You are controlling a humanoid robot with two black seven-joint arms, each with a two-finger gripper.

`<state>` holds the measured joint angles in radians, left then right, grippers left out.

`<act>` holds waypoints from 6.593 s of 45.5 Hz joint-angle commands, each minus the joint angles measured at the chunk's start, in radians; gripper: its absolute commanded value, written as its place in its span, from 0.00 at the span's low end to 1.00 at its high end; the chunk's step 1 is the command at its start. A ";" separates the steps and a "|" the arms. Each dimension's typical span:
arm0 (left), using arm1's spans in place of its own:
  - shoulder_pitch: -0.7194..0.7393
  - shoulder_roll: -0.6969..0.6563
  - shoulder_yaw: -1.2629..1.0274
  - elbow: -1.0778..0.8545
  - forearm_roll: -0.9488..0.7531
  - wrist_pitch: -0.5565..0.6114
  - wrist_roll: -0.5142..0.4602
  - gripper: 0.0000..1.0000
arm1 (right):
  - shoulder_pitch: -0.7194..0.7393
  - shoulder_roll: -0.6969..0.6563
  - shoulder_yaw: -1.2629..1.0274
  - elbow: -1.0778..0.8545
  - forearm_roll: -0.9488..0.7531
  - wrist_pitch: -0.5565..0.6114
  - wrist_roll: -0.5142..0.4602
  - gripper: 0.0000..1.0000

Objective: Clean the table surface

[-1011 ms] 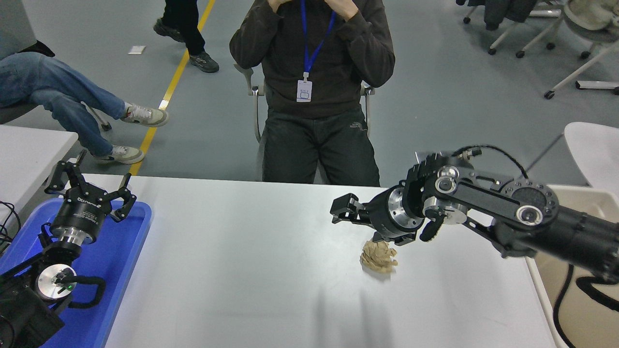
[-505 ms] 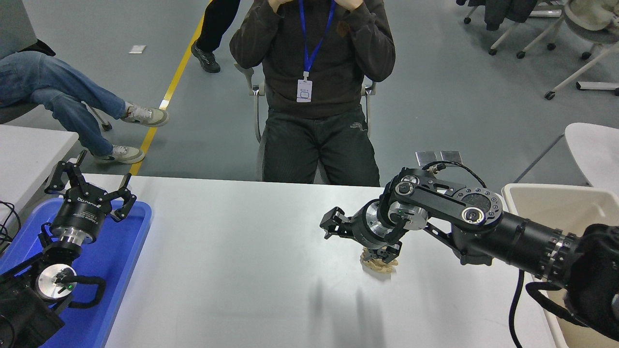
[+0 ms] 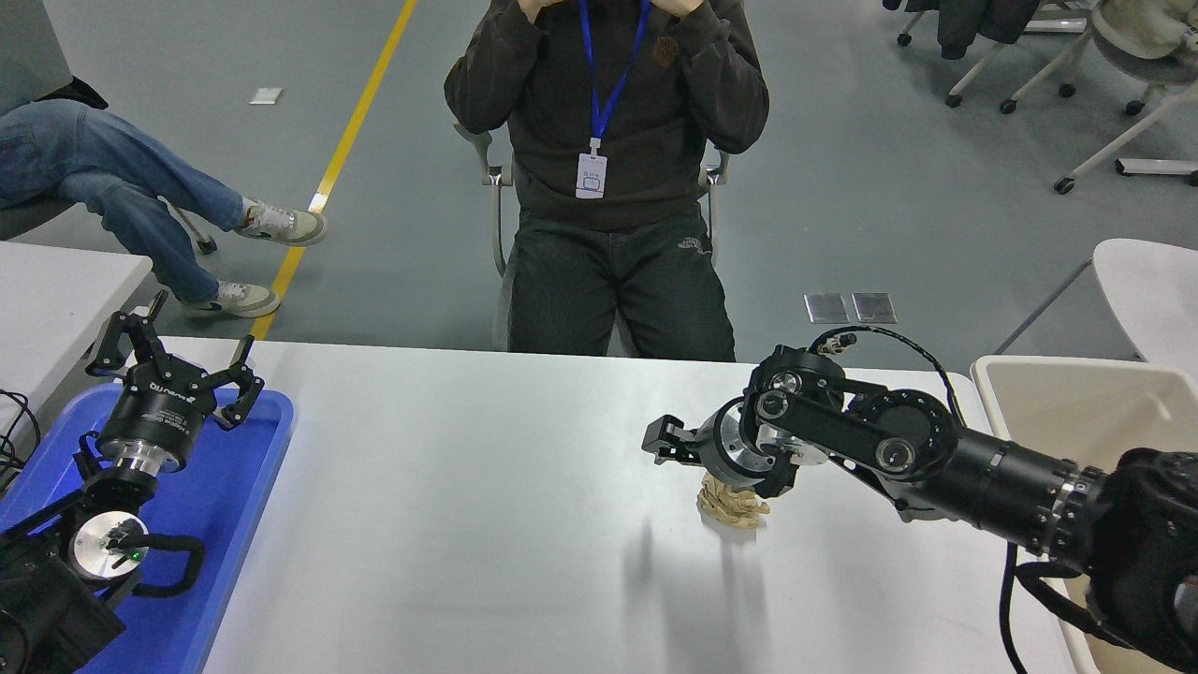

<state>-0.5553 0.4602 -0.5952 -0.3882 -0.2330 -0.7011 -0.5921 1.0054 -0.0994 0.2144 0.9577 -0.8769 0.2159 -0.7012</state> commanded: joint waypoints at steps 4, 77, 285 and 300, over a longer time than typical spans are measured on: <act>0.000 0.000 0.000 -0.001 0.001 0.000 0.000 1.00 | 0.010 0.001 -0.092 -0.027 -0.056 0.005 0.085 0.99; 0.000 0.000 0.000 0.000 0.001 0.000 0.000 1.00 | -0.004 0.070 -0.285 -0.224 -0.059 -0.027 0.195 0.92; 0.000 0.000 0.000 0.000 0.000 0.002 0.000 1.00 | -0.001 -0.786 -0.219 -0.353 0.322 0.203 0.276 0.00; 0.000 0.000 0.000 0.000 0.000 0.002 0.000 1.00 | -0.099 -0.591 -0.234 -0.724 0.322 0.201 0.333 0.00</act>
<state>-0.5552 0.4601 -0.5952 -0.3881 -0.2332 -0.7005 -0.5921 0.9799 -0.8169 -0.0126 0.4828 -0.5565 0.4190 -0.4185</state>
